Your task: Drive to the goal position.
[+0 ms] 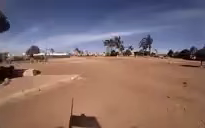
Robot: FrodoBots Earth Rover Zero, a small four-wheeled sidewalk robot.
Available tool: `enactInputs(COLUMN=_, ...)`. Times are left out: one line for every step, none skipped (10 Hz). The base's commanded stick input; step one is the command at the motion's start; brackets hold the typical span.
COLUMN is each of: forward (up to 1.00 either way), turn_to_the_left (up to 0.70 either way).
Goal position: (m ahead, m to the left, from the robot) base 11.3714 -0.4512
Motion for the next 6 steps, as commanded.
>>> enactInputs(forward=0.7, turn_to_the_left=-0.26)
enactInputs(forward=0.7, turn_to_the_left=-0.05)
enactInputs(forward=0.7, turn_to_the_left=-0.02)
enactInputs(forward=0.7, turn_to_the_left=0.0)
enactInputs(forward=0.7, turn_to_the_left=0.0)
enactInputs(forward=0.7, turn_to_the_left=0.0)
